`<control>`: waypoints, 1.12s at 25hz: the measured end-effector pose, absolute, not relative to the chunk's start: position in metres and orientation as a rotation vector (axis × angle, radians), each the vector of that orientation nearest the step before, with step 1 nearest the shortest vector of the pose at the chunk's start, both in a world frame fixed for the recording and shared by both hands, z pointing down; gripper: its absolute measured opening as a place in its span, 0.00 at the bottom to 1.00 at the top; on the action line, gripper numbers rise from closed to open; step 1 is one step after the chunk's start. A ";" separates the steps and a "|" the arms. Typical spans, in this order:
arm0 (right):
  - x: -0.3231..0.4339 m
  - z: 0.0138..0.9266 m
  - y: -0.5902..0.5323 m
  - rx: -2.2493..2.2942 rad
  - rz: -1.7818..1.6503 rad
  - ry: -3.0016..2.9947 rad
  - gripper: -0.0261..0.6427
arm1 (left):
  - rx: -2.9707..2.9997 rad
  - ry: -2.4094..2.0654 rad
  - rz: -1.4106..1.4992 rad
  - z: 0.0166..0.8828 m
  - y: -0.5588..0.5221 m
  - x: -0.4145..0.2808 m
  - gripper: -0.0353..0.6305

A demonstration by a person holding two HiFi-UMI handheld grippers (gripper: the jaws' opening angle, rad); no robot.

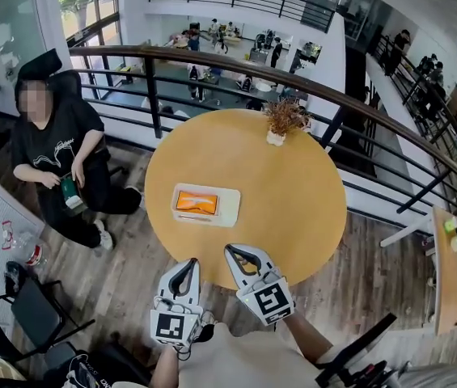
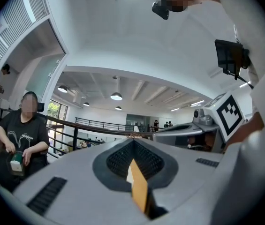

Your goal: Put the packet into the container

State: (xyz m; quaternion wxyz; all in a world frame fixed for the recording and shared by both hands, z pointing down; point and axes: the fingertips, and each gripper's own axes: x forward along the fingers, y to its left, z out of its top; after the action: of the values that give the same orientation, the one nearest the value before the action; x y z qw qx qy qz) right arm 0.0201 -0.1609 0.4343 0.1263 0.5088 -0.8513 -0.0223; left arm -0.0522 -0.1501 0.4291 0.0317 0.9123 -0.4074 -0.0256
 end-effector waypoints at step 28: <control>0.055 0.450 0.019 1.613 -0.110 -2.471 0.04 | 2.889 -1.238 0.021 0.437 0.024 -0.010 0.06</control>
State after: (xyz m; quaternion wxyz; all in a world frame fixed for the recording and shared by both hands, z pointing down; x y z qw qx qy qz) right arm 0.0555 0.0186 0.4505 0.0942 0.5438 -0.8331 -0.0370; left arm -0.0104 0.0242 0.4375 -0.0008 0.9191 -0.3939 0.0067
